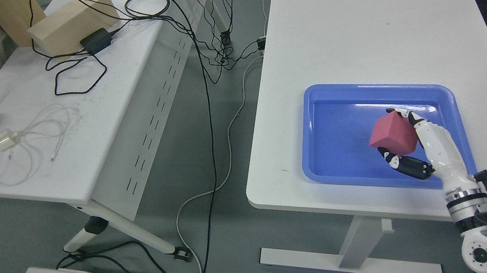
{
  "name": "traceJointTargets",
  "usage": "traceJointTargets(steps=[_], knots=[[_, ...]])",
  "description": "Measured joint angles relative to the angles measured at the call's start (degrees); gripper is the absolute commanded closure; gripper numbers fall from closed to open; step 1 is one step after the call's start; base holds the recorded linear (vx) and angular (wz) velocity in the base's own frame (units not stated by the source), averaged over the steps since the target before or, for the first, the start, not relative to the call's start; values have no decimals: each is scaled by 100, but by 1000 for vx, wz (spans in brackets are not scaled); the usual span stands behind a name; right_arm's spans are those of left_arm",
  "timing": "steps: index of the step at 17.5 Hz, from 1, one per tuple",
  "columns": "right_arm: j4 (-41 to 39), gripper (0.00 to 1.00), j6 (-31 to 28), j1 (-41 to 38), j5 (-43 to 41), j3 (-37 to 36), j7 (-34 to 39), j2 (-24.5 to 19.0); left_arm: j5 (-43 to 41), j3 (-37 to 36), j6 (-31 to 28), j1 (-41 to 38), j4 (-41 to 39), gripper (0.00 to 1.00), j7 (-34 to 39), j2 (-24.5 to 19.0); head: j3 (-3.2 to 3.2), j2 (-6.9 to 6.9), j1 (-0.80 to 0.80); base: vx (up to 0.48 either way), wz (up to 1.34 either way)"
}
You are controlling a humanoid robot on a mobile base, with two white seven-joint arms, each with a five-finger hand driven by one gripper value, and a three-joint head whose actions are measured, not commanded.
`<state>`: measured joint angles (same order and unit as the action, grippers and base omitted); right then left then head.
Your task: Pick pink block from left shelf to tray
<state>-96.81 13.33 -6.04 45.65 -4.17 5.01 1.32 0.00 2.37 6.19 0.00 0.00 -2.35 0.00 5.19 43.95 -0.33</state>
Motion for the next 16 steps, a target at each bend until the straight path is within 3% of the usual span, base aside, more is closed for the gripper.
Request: traceJointTargets(steps=[5,7,9,16], knots=[[66,19,-329,5,-67,62,9,-52,0,0,0,0,0,0,0,0,0,0,0,30,-3],[85,15,-475,6,-269,70,9,-66,0,0,0,0,0,0,0,0,0,0,0,21,-9],[98,1,-539,8,-560,32,9,-76,0,0,0,0,0,0,0,0,0,0,0,16,6],[131,0,-587,64,-1626,-204,-38,-104,0,0,0,0,0,0,0,0,0,0,0,5,2]])
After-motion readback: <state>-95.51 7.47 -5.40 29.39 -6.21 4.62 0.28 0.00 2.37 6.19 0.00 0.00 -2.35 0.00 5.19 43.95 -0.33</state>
